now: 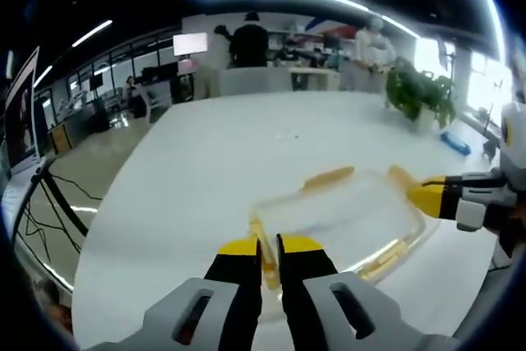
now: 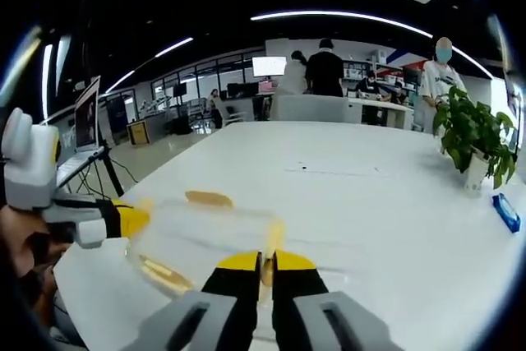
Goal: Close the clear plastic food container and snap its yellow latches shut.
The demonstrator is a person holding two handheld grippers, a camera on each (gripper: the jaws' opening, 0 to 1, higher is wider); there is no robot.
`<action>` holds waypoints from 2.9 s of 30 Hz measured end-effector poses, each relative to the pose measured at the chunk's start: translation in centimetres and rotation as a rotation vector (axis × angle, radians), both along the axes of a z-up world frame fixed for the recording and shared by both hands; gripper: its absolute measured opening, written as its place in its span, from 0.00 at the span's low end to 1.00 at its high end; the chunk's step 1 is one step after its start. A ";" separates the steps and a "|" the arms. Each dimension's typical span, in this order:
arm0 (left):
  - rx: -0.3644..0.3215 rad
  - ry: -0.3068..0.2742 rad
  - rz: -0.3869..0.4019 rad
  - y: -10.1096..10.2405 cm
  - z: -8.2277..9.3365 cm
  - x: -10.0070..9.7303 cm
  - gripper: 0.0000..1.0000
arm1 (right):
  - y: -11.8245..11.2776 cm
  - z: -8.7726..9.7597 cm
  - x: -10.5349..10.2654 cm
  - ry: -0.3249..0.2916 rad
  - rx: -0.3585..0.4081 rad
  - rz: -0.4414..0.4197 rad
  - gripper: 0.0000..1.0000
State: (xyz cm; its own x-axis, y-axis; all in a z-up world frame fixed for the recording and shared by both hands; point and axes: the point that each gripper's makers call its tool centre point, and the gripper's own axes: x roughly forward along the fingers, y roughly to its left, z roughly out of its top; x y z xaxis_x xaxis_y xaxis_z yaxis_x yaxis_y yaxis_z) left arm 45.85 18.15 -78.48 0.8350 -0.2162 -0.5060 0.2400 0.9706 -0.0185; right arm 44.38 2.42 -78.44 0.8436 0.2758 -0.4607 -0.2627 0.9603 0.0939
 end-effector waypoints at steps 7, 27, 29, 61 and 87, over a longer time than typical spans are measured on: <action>-0.015 0.002 0.002 -1.3 -0.1 -0.4 0.03 | -1.1 -0.1 -0.3 -0.003 -0.021 0.008 0.00; -0.043 -0.002 -0.039 -5.0 0.3 -0.5 0.03 | -4.7 0.1 -0.9 -0.002 -0.046 -0.038 0.00; -0.044 0.000 -0.047 -5.3 0.3 -0.4 0.03 | -5.1 0.0 -0.9 0.001 -0.047 -0.044 0.00; -0.064 0.023 -0.103 -8.5 -0.2 -0.7 0.04 | -8.3 -0.8 -1.0 0.025 -0.069 -0.117 0.00; -0.094 0.048 -0.089 -8.7 -1.7 -0.6 0.04 | -8.4 -2.2 -1.1 0.046 -0.054 -0.135 0.00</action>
